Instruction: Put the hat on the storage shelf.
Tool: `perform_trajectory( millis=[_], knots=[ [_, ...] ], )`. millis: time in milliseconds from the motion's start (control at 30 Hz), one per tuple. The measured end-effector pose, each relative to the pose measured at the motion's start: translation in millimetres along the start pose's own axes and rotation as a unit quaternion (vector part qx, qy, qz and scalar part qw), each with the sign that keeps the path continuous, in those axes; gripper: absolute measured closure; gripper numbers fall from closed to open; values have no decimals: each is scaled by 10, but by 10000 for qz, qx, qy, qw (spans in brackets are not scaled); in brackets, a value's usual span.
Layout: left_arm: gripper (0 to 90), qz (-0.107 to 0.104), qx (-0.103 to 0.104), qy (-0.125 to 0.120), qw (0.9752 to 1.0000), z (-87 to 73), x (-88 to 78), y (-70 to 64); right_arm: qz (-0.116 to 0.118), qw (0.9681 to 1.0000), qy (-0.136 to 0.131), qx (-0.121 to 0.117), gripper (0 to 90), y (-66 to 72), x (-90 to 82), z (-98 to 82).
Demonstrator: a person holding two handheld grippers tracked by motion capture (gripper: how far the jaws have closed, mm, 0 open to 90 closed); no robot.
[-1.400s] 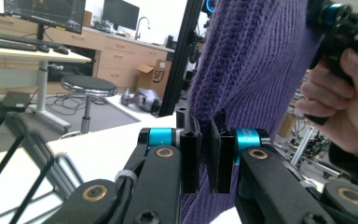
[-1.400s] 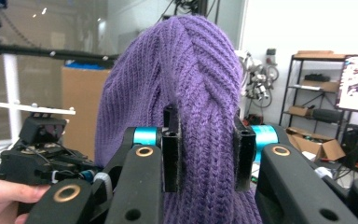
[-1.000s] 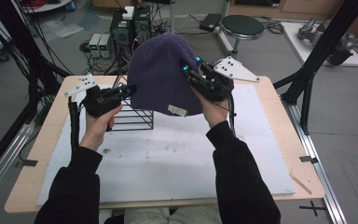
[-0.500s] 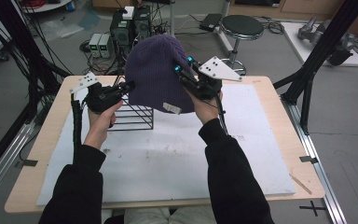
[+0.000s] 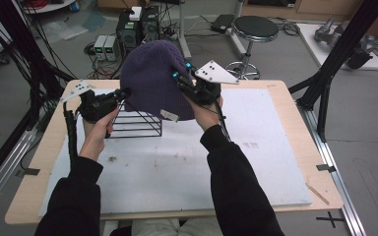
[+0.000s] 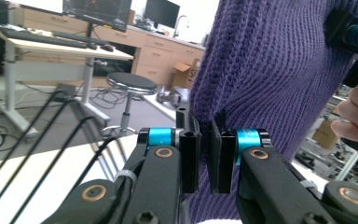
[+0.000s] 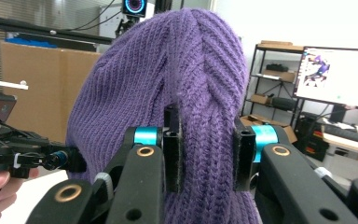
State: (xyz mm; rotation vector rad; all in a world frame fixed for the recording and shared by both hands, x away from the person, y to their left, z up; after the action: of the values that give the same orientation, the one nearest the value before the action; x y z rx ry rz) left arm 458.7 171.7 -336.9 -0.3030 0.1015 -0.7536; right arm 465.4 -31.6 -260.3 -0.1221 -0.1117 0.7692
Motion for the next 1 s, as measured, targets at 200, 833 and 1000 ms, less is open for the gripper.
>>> perform_trajectory(
  millis=[200,833,1000],
  knots=[
    [844,170,-28,19,9998,12,-182,154,146,9999,0,3,726,169,179,-27],
    [844,694,52,-8,9976,-115,-582,472,381,9992,131,-23,724,503,601,-216],
    [843,822,74,82,9966,-232,-612,531,395,9988,288,-54,723,566,644,-324]
  ],
)
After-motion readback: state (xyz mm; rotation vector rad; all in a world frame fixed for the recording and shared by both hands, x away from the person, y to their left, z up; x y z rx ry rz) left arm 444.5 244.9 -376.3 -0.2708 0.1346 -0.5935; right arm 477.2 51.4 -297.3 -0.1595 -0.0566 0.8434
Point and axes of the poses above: each handheld gripper's, and its own axes: x roughly forward along the jaws, z roughly out of its top, y roughly to its left, the point moved 9 cm from there along x, roughly forward along the jaws, and after that the axes turned 2 degrees about -x, right-handed, at the moved point
